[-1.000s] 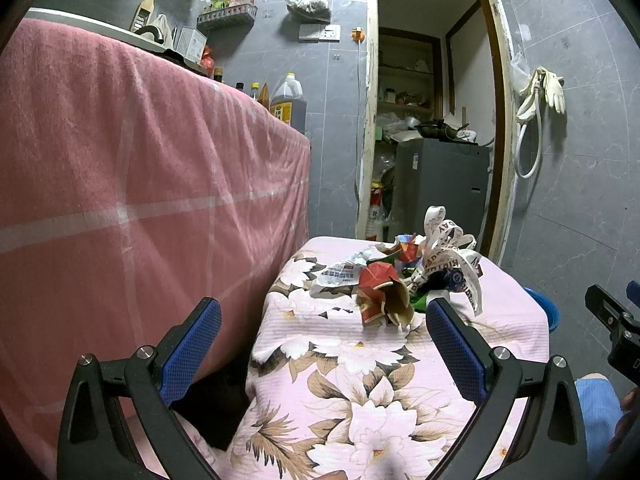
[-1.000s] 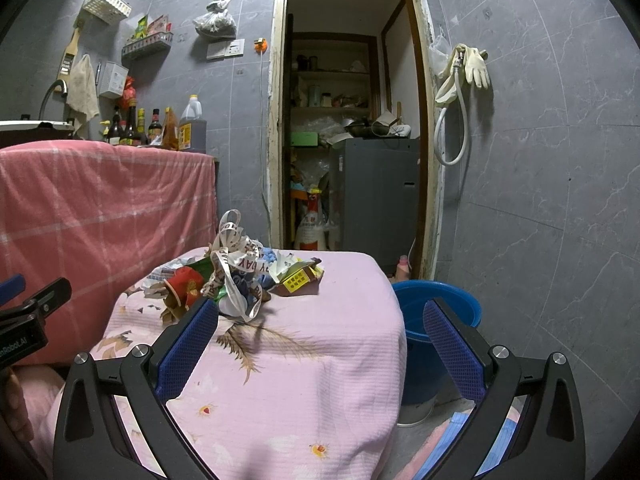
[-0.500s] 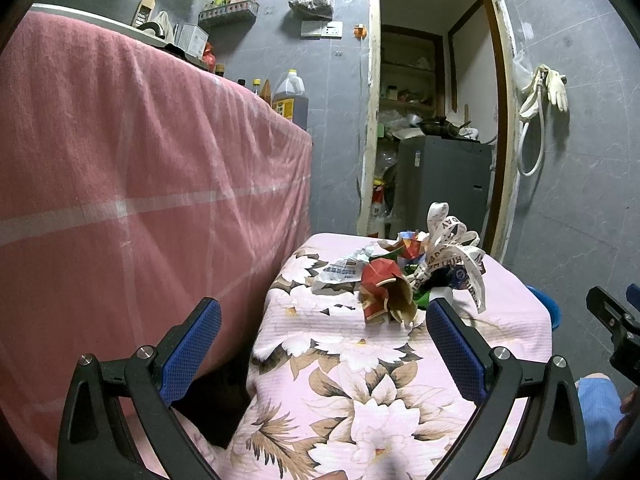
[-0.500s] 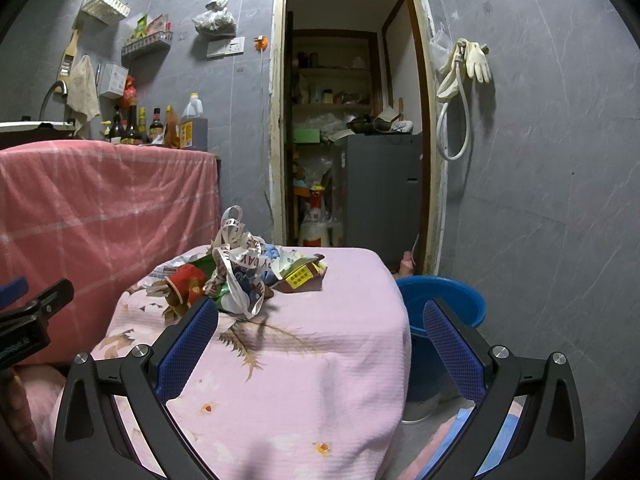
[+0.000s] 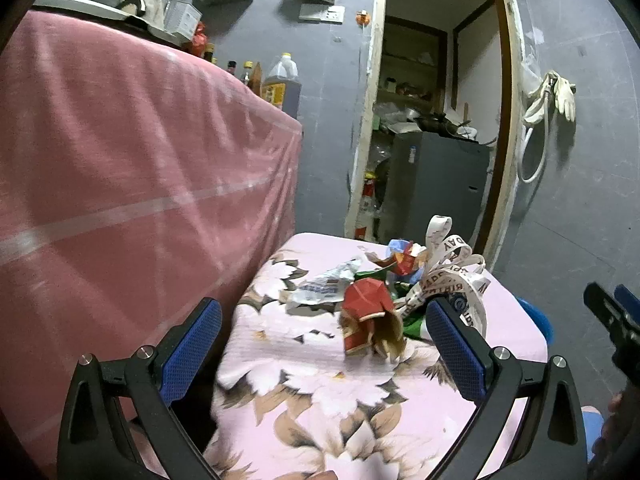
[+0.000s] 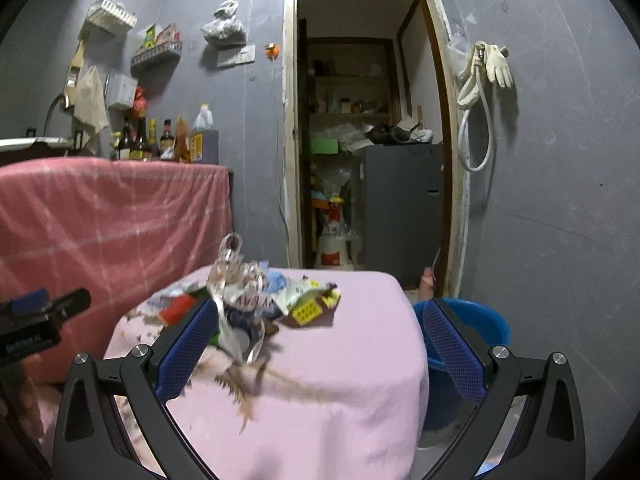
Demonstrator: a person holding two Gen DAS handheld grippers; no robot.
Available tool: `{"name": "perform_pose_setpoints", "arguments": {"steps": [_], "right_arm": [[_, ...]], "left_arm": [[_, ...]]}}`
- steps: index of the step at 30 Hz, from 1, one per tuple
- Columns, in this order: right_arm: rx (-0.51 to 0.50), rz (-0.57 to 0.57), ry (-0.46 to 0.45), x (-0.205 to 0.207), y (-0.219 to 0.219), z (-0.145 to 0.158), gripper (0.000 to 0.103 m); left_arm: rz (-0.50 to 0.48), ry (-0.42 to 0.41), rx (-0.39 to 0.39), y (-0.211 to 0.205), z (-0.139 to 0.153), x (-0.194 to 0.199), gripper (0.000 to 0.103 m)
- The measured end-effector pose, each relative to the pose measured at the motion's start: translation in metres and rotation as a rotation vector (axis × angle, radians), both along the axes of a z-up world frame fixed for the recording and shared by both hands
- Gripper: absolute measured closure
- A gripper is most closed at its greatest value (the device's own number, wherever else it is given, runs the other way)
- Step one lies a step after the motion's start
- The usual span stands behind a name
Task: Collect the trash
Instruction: 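Grasp the red paper cup with the left tool while the right tool grasps the white ribbon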
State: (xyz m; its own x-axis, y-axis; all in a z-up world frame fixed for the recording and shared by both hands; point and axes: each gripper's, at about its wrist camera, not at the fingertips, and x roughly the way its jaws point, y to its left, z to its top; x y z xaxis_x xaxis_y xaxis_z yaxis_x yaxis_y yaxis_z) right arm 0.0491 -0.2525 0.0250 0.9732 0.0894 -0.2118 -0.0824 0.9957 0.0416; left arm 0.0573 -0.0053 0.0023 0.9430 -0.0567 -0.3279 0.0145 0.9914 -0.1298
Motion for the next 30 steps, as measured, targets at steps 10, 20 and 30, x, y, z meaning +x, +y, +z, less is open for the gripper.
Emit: {"name": "perform_pose_setpoints", "arguments": {"steps": [10,20,30], "right_arm": [[-0.029,0.083,-0.016,0.033,0.004,0.007,0.000],[0.012,0.198,0.030,0.064,0.008,-0.003,0.020],[0.024,0.320,0.106,0.091,0.024,-0.008,0.040]], "left_arm": [[-0.040,0.102,-0.034,-0.008,-0.005,0.034,0.004],[-0.160,0.159,0.003,-0.022,-0.016,0.062,0.047],[-0.207,0.208,-0.021,-0.025,-0.022,0.083,0.075]]}}
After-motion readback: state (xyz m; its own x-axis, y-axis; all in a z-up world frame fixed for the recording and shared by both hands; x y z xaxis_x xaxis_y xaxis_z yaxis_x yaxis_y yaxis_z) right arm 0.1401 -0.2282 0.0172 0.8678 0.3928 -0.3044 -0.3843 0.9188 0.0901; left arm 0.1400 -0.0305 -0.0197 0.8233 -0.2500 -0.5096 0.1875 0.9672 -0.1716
